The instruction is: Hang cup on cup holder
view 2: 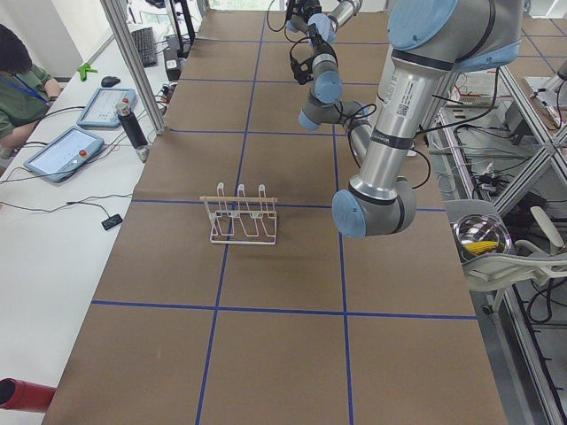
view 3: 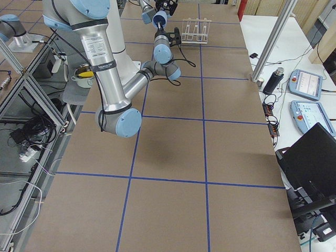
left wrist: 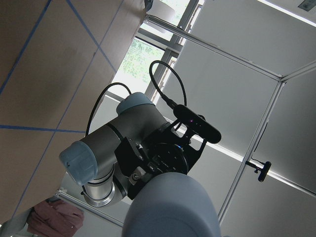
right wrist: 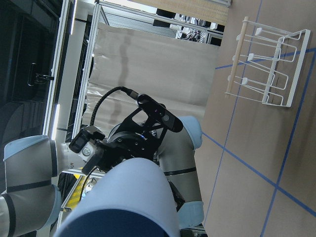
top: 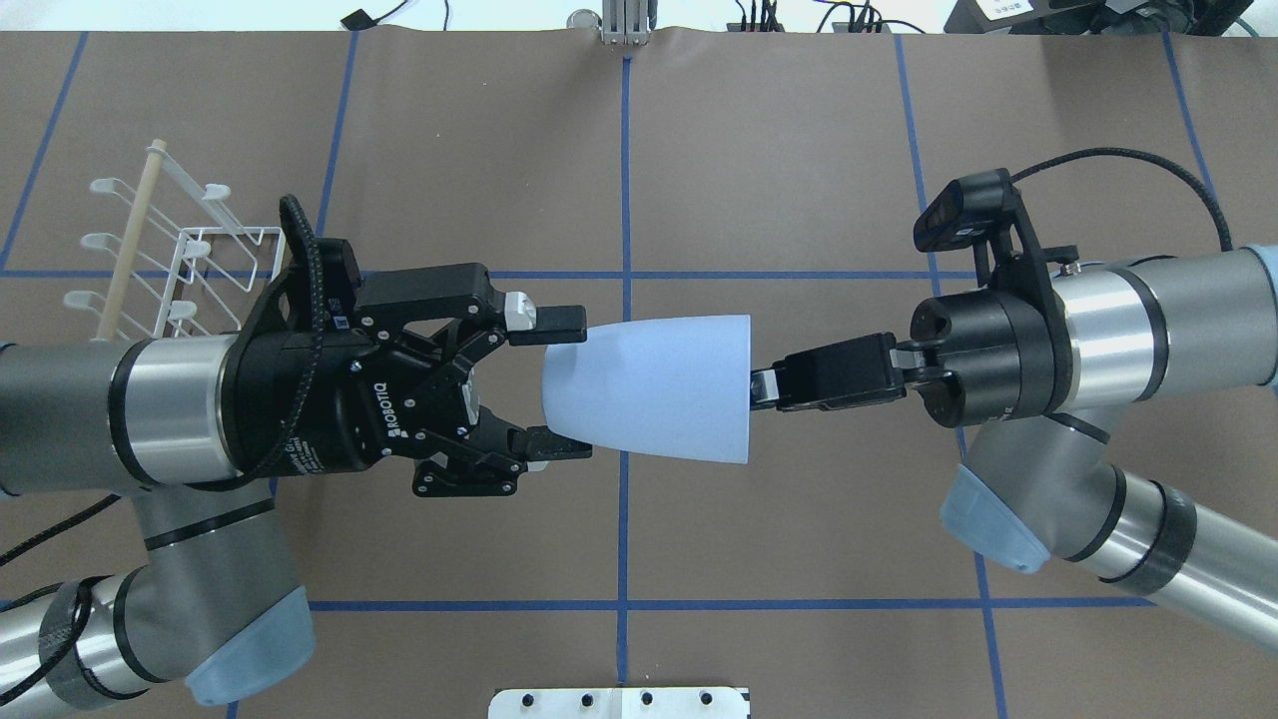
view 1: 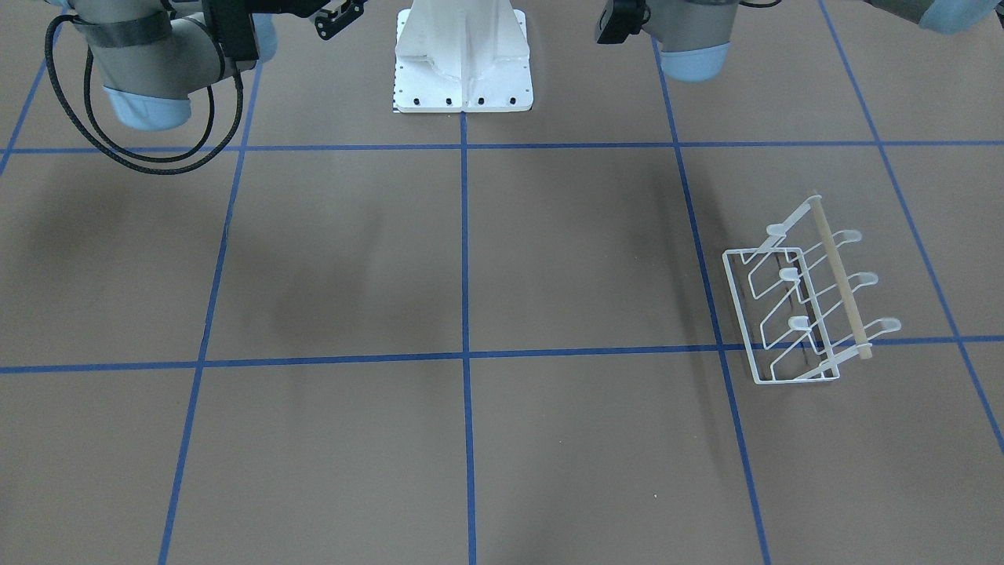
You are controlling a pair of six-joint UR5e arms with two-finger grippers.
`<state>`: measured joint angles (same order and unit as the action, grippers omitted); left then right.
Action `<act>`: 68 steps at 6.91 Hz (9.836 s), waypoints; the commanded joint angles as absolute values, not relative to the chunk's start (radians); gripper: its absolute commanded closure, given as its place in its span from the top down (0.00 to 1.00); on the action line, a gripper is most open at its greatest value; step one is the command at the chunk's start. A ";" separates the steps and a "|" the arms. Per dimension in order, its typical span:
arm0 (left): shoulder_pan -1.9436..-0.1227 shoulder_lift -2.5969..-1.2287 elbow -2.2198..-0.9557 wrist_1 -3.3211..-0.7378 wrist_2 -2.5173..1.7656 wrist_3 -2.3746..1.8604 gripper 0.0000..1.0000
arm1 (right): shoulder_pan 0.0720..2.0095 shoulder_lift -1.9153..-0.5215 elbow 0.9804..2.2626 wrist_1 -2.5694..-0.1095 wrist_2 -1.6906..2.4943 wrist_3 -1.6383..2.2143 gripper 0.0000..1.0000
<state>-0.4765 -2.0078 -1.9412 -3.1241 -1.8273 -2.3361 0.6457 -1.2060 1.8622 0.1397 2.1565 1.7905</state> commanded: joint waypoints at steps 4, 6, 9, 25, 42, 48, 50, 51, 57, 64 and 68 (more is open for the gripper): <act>-0.468 -2.008 -1.942 -3.129 -1.835 -2.325 0.00 | 0.647 -1.212 1.868 0.175 2.146 1.873 1.00; -0.471 -1.993 -1.951 -3.137 -1.842 -2.333 0.00 | 0.673 -1.264 1.873 0.186 2.157 1.870 1.00; -0.559 -1.938 -1.963 -3.073 -1.851 -2.321 0.00 | 1.007 -1.325 1.798 0.141 2.383 1.865 1.00; -1.083 -1.921 -2.134 -1.436 -2.114 -0.763 0.00 | 1.486 -1.452 1.770 -1.685 2.237 0.011 1.00; -1.077 -2.037 -1.781 -1.425 -2.031 -0.586 0.00 | 1.489 -1.410 1.790 -1.907 2.275 -0.021 1.00; -1.068 -2.033 -1.677 -1.488 -2.031 -0.598 0.43 | 1.489 -1.411 1.790 -1.908 2.276 -0.020 1.00; -1.066 -1.988 -1.669 -1.595 -2.033 -0.603 0.99 | 1.489 -1.416 1.792 -1.904 2.301 -0.021 1.00; -1.066 -1.990 -1.678 -1.598 -2.033 -0.603 0.99 | 1.489 -1.426 1.811 -1.905 2.315 -0.021 1.00; -1.210 -1.971 -1.883 -1.457 -2.178 -0.586 0.99 | 1.500 -1.450 1.893 -1.904 2.292 -0.012 1.00; -1.543 -1.665 -1.698 -1.476 -2.283 -0.129 0.99 | 1.520 -1.534 1.859 -1.899 2.310 -0.011 1.00; -1.546 -1.597 -1.554 -1.514 -2.281 -0.124 0.99 | 1.549 -1.588 1.841 -1.898 2.307 -0.017 1.00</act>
<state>-1.5470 -1.6191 -1.6002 -1.5059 -2.2811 -0.1277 1.5442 -1.5815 1.8455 -1.8976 2.3076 -0.0160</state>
